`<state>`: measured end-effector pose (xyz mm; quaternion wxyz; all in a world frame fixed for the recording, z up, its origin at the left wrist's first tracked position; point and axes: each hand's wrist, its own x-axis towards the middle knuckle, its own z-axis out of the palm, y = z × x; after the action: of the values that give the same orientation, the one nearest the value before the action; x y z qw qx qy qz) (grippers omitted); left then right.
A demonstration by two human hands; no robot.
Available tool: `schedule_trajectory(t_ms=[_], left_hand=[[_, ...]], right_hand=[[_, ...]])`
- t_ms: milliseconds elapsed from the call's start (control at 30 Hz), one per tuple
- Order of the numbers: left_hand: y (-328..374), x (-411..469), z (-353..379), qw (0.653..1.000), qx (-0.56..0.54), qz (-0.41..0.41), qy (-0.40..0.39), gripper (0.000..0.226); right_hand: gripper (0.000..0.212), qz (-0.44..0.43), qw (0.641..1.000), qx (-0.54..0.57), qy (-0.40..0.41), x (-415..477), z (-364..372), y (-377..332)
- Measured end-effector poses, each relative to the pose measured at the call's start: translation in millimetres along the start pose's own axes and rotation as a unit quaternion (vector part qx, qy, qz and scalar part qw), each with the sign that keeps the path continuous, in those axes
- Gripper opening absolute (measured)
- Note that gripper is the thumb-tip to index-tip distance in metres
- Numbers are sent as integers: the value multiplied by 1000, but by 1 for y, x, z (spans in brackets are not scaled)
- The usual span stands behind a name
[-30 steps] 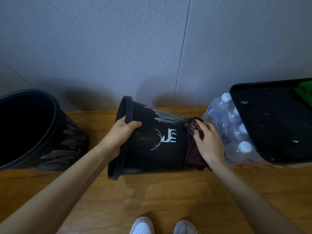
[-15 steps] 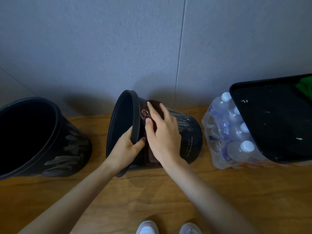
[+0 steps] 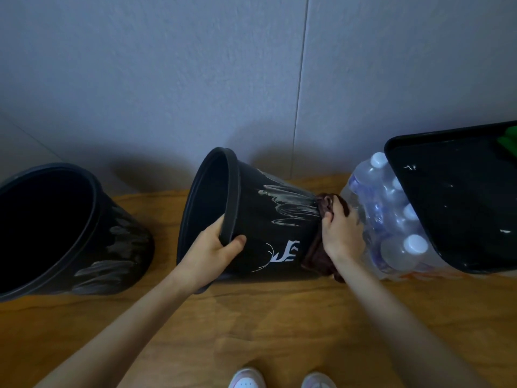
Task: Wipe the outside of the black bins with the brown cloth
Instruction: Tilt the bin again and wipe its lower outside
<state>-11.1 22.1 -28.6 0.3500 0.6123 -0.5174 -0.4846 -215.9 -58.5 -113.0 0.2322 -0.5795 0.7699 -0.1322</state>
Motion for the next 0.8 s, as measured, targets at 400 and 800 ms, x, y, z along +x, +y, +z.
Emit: schedule_trajectory(t_ms=[400,800], left_hand=[[3,1,6,999,36,23,-16,27],[1,5,-1,998,57,-9,-19,23]], right_hand=[[60,-258,960,108,32,-57,-13,-80],[51,-9,998,64,13,4,21,47]])
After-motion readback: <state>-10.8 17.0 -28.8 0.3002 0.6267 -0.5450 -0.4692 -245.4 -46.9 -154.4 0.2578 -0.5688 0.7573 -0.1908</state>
